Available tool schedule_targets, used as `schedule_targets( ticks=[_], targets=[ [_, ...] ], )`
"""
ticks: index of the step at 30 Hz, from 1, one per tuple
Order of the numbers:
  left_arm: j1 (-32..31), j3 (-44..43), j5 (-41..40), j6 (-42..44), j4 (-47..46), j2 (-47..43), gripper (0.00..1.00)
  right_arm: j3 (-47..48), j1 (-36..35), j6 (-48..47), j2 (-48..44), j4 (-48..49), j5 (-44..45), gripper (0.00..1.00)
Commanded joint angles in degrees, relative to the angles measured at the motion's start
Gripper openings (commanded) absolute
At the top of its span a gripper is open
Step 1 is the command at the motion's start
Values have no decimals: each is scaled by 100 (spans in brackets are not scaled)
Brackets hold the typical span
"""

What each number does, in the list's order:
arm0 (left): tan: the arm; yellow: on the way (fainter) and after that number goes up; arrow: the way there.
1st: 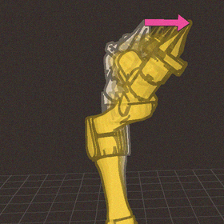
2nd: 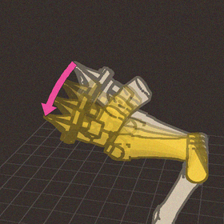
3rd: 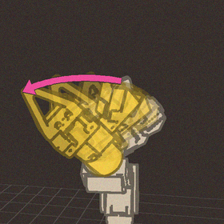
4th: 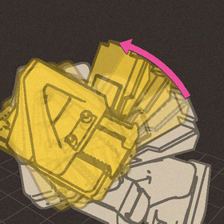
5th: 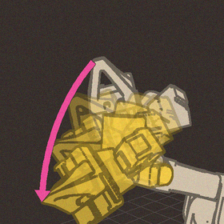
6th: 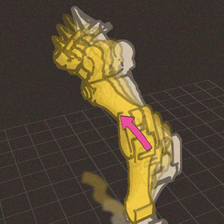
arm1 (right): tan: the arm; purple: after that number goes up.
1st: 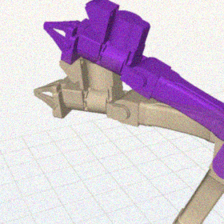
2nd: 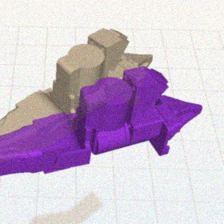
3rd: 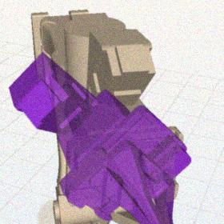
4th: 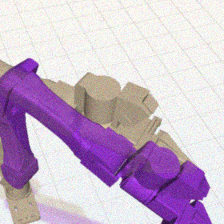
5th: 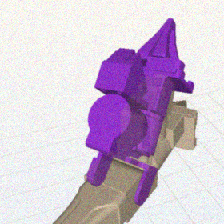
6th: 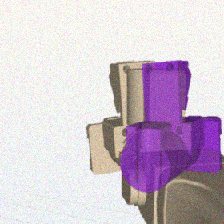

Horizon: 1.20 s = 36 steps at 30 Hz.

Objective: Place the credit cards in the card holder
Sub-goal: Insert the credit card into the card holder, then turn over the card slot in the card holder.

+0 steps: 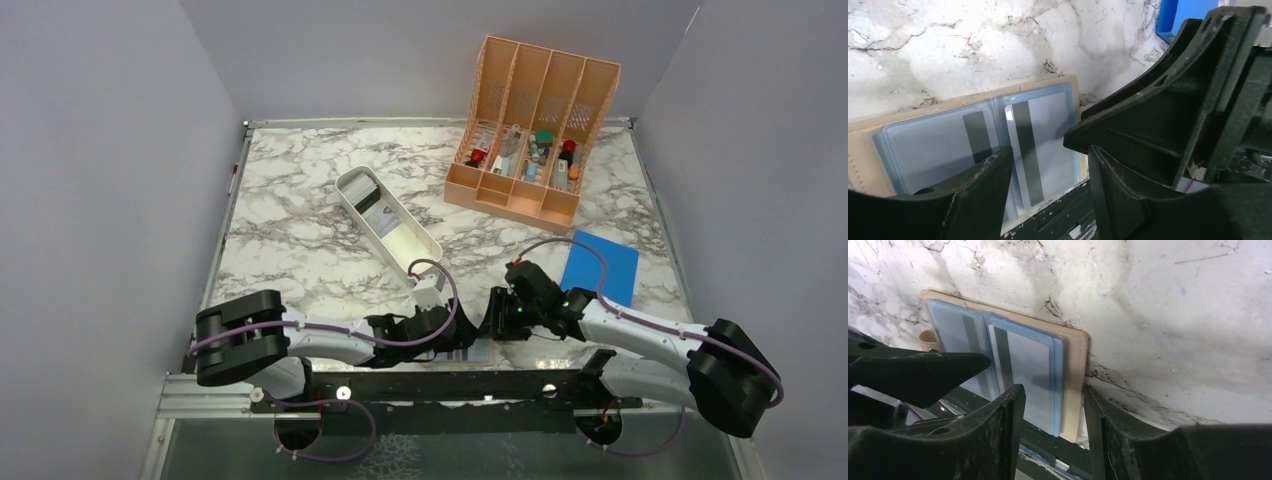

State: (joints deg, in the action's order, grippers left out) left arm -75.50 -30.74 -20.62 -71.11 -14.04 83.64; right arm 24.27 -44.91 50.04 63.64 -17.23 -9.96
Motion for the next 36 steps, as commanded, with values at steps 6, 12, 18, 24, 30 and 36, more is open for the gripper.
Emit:
schedule_targets(
  ticks=[6,12,18,24,30,36],
  targets=[
    [-35,28,-541,393,1083,-1017,56,242,-9,37,-452,-514,13,53],
    [-10,190,-607,741,1576,-1432,39,196,-18,171,-638,-210,-423,50],
    [1,213,-797,865,2376,-1771,33,158,-12,299,-686,-71,-433,47],
    [51,589,-719,822,2419,-2051,25,-10,-18,297,-352,402,-612,47],
    [119,693,-529,911,2257,-1835,26,3,-18,216,-98,344,-197,47],
    [154,640,-414,962,2118,-1444,29,-85,-18,212,209,568,-172,47]
  ],
)
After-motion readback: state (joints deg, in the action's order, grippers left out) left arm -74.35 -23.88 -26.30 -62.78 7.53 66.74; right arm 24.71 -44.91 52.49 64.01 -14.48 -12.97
